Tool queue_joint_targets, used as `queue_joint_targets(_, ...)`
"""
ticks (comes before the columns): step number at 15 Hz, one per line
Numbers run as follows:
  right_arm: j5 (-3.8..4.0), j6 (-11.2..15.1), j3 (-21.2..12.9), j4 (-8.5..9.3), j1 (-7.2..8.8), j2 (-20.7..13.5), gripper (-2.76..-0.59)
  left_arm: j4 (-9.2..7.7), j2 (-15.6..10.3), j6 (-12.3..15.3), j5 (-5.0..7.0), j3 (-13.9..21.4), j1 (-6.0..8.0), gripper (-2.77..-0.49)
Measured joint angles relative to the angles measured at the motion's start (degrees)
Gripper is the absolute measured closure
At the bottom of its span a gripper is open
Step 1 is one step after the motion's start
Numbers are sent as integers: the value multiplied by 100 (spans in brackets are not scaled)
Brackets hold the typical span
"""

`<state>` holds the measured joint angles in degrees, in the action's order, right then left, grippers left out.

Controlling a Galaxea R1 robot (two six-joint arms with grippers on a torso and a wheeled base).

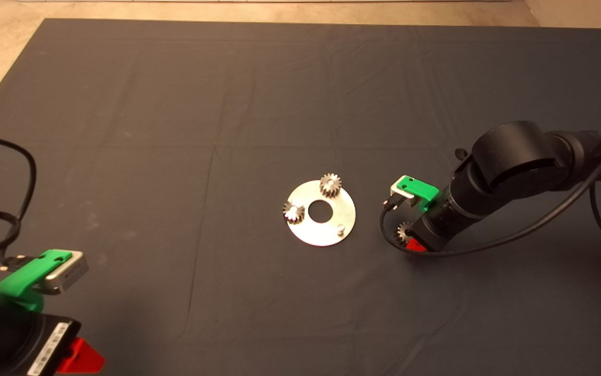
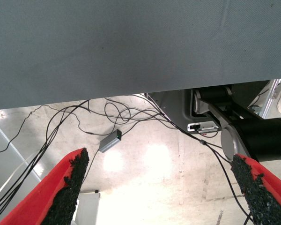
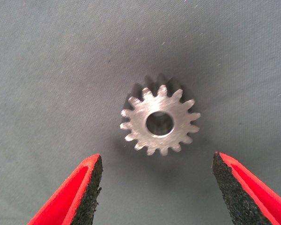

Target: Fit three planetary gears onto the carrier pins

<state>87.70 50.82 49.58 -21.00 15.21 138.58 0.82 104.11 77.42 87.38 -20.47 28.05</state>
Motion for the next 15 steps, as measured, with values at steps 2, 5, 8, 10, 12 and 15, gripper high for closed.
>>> queue_joint_targets(2, 0, -2, 22, -60, -3, 3, -173, -7, 0, -2, 1, 0, 28, -217)
queue_joint_targets(5, -2, -2, 105, -104, -12, 58, -173, -20, 1, -2, -1, 0, 29, -217)
queue_joint_targets(8, -5, -9, 190, -126, -22, 133, -173, -24, 0, -13, -1, 0, 45, -217)
queue_joint_targets(10, 0, -20, 227, -144, -68, 161, -173, -29, 0, -13, 1, 0, 47, -217)
queue_joint_targets(12, -2, -20, 260, -149, -130, 201, -173, -30, 0, -13, -1, 0, 48, -217)
queue_joint_targets(15, -2, -20, 273, -154, -139, 238, -173, -35, -2, -13, 0, 0, 48, -217)
